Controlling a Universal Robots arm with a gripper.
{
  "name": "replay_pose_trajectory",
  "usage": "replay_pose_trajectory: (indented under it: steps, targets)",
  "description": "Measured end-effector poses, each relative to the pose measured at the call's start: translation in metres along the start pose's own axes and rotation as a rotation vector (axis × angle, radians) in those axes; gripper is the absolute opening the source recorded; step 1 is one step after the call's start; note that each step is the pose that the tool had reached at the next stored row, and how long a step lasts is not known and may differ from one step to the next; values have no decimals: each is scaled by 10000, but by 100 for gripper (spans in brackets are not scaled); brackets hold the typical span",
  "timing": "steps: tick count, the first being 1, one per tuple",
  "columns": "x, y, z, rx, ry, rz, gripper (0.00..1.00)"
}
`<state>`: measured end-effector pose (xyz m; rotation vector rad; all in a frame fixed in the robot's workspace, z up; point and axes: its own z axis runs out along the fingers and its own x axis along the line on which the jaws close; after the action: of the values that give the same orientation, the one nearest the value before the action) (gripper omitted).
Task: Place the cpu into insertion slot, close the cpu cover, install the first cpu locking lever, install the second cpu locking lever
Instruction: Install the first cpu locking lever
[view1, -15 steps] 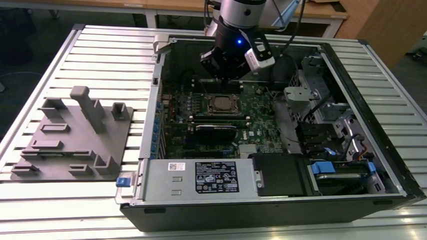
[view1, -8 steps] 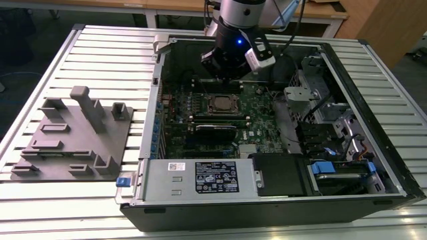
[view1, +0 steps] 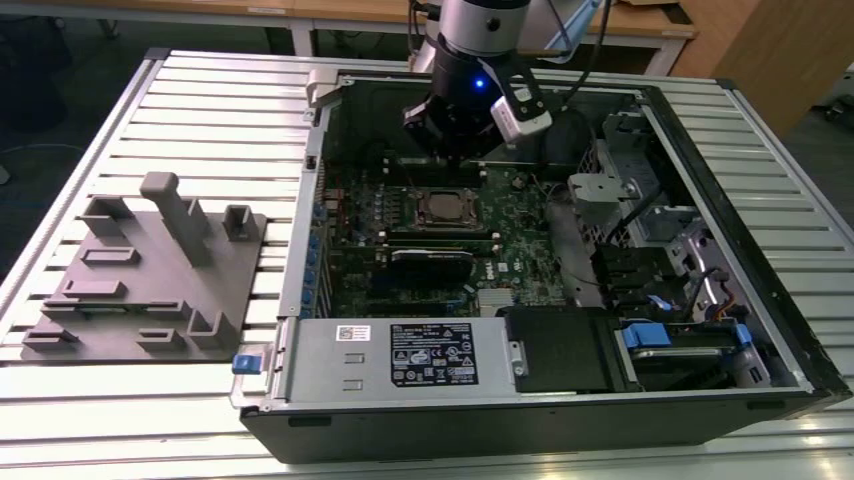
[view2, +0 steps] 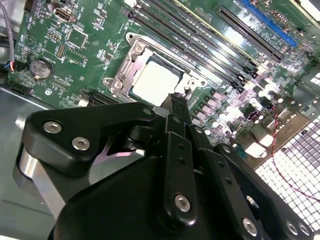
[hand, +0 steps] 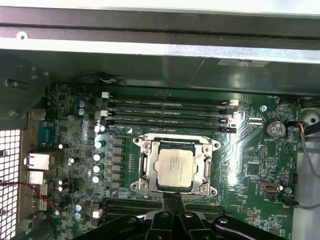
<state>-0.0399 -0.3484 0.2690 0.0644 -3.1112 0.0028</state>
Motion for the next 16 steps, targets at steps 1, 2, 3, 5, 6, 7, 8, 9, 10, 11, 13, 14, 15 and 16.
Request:
replay_pose_trajectory:
  steps: [1, 2, 3, 5, 6, 7, 8, 9, 10, 11, 13, 14, 15, 16]
  targets:
    - [0, 0, 1, -65, -8, -2, 11]
    - [0, 0, 2, -140, -16, -3, 11]
    - [0, 0, 1, -198, -29, -5, 11]
    - [0, 0, 1, -261, -98, -7, 11]
    - [0, 0, 1, -271, -155, -8, 11]
    - [1, 0, 1, -295, -195, -10, 11]
    - [4, 1, 2, -302, -224, -10, 11]
    - [7, 1, 3, -303, -255, -10, 11]
    - [12, 1, 4, -303, -274, -10, 11]
    - [20, 1, 6, -304, -275, -5, 11]
    - [44, 2, 9, -304, -276, 69, 11]
    - [52, 3, 11, -303, -276, 137, 11]
    - [59, 3, 14, -304, -277, 240, 11]
    - [68, 4, 16, -306, -279, 315, 11]
